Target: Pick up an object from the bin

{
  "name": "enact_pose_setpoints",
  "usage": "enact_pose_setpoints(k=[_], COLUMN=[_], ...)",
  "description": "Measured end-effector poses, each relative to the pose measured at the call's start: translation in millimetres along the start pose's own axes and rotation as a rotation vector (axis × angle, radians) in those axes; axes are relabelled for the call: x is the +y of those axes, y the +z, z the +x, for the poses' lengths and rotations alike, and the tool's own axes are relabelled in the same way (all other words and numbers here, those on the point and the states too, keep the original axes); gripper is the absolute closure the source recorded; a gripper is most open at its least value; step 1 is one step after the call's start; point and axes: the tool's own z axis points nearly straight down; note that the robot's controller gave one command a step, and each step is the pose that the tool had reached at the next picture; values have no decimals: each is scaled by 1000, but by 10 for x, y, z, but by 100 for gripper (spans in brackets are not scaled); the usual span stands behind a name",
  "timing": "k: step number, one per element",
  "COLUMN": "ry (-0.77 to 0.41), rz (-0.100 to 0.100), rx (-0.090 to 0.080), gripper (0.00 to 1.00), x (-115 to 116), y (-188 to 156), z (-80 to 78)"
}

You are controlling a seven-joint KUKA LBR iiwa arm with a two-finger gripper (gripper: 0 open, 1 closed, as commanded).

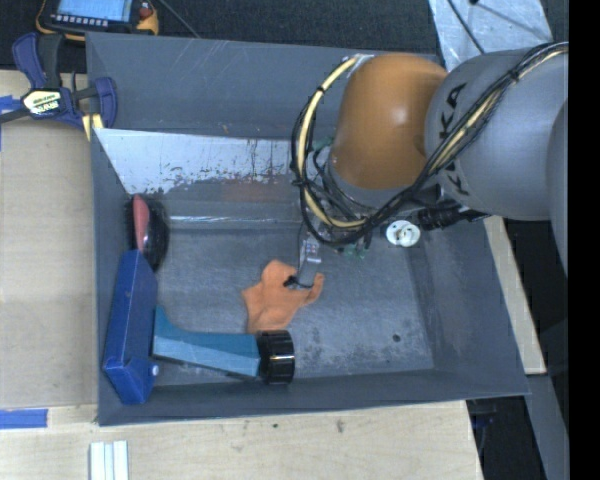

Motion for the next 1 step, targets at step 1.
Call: enact_pose_setpoints(k=[1], ry=[-16], rz=[0], rx=[0], gripper=[0], x=[-7], y=[163], z=[73])
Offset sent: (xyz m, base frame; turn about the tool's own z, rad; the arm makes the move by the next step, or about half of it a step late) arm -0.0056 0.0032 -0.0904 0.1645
